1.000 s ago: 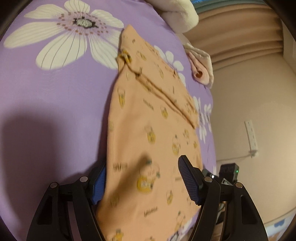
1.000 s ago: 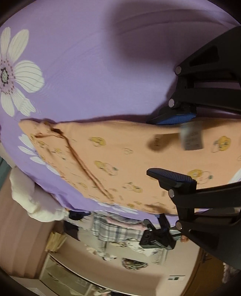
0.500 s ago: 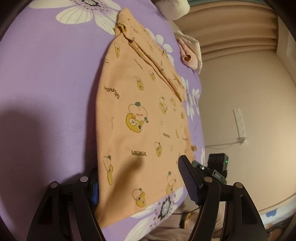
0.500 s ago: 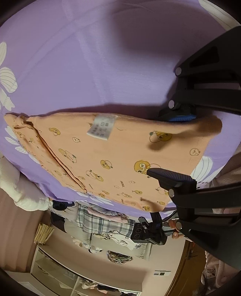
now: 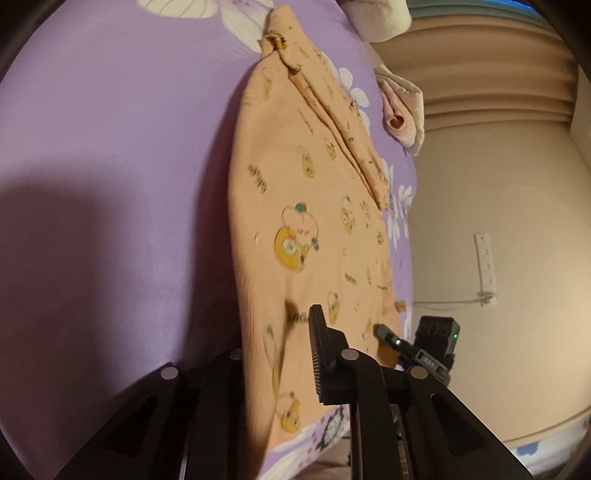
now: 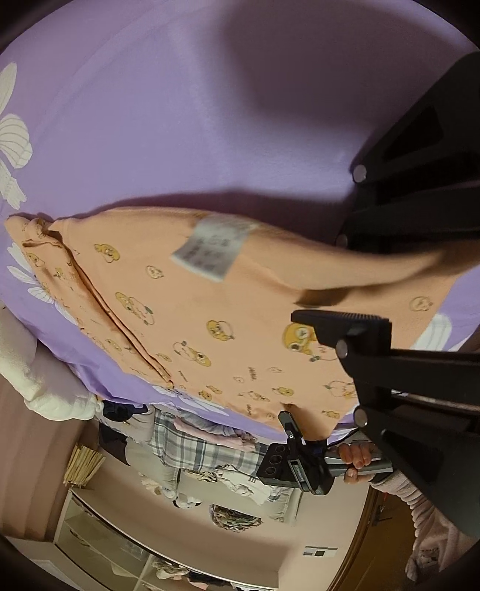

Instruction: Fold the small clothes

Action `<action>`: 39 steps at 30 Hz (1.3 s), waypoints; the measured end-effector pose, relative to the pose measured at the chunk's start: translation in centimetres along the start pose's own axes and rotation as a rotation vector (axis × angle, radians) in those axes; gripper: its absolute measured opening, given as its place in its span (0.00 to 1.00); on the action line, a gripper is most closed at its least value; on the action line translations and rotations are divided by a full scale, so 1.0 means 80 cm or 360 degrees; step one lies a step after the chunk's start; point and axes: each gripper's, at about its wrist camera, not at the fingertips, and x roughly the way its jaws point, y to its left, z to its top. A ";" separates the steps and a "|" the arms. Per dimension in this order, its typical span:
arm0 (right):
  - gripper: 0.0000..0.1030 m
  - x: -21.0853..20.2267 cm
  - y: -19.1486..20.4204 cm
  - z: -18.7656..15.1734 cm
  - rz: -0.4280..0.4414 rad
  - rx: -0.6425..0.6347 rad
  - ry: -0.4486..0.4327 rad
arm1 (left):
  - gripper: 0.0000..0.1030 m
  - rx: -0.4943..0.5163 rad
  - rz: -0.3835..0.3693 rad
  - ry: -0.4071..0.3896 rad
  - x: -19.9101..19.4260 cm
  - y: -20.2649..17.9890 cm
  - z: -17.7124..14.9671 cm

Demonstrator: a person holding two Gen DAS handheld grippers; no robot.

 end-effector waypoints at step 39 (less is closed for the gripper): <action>0.03 -0.127 0.121 0.008 0.0153 -0.0513 -0.0558 | 0.00 0.0714 -0.0117 -0.0392 -0.106 -0.174 -0.040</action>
